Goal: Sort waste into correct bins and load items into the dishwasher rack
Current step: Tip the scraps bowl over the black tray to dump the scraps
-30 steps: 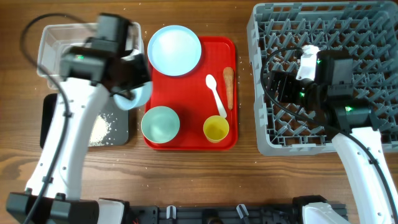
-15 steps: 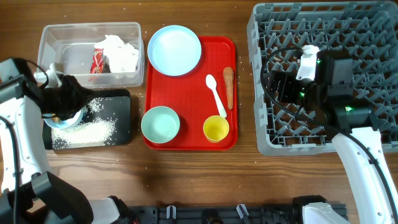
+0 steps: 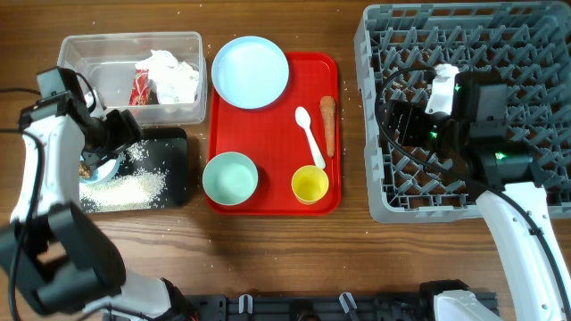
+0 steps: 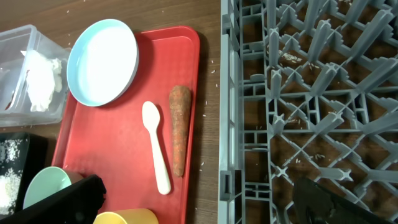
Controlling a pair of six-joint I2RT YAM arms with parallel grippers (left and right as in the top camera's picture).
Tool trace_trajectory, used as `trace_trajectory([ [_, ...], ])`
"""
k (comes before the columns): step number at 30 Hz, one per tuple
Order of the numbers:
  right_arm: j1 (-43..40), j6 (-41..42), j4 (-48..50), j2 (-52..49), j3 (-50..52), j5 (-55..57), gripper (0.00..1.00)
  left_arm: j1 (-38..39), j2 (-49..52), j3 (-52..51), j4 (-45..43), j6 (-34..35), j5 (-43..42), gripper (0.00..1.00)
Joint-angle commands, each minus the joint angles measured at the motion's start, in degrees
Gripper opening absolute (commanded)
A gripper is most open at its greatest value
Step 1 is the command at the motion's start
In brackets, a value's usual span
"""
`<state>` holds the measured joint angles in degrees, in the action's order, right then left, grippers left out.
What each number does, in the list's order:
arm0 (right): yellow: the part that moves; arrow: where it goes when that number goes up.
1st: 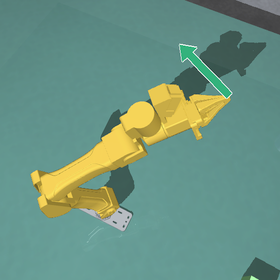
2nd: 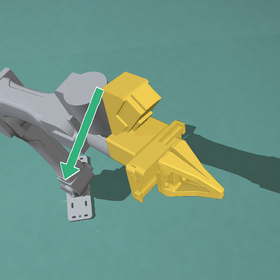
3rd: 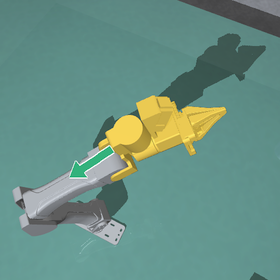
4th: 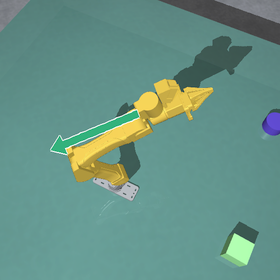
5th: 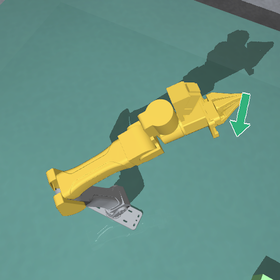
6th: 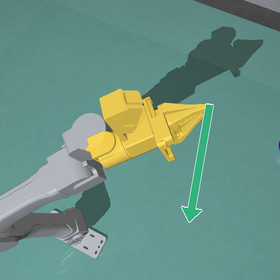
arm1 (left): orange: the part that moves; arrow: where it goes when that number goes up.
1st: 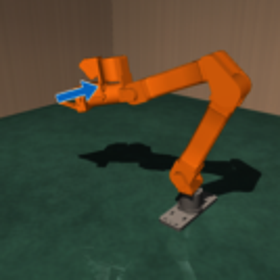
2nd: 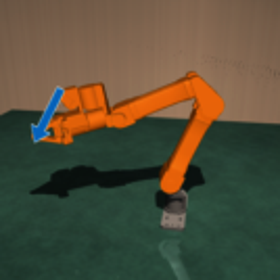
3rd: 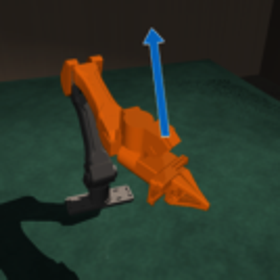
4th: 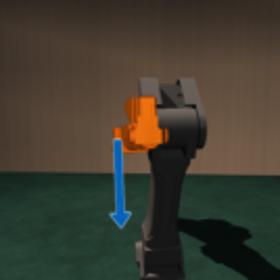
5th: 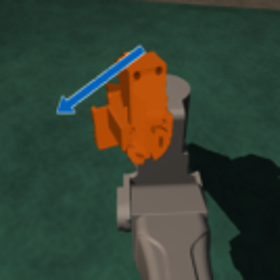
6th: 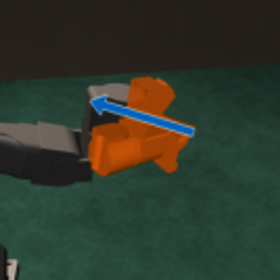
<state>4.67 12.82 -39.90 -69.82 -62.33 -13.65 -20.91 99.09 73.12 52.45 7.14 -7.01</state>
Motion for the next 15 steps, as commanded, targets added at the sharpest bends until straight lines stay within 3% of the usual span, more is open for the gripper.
trace_trajectory([
  [1,-0.2,0.8,0.0,-0.2,-1.0,0.7,1.00,0.0,6.3,-0.2,-3.2,-0.3,4.0,0.79],
  [6,-0.2,0.8,0.0,-0.2,-1.0,0.7,1.00,0.0,11.1,-0.2,-4.2,-0.3,4.4,0.72],
  [7,-0.2,0.8,0.0,-0.2,-1.0,0.7,1.00,0.0,11.2,-0.2,-4.2,-0.3,4.4,0.61],
  [8,-0.2,0.8,0.0,-0.2,-1.0,0.7,1.00,0.0,11.2,-0.2,-4.2,-0.3,4.4,0.36],
  [9,-0.2,0.8,0.0,-0.2,-1.0,0.7,1.00,0.0,11.2,-0.2,-4.1,-0.3,4.3,0.18],
  [12,-0.2,0.8,0.0,-0.2,-1.0,0.7,1.00,0.0,11.2,-0.2,-3.3,-0.3,4.3,0.04],
  [15,-0.2,0.8,0.0,-0.2,-1.0,0.7,1.00,0.0,11.2,-0.2,-1.8,-0.3,4.3,0.04],
])
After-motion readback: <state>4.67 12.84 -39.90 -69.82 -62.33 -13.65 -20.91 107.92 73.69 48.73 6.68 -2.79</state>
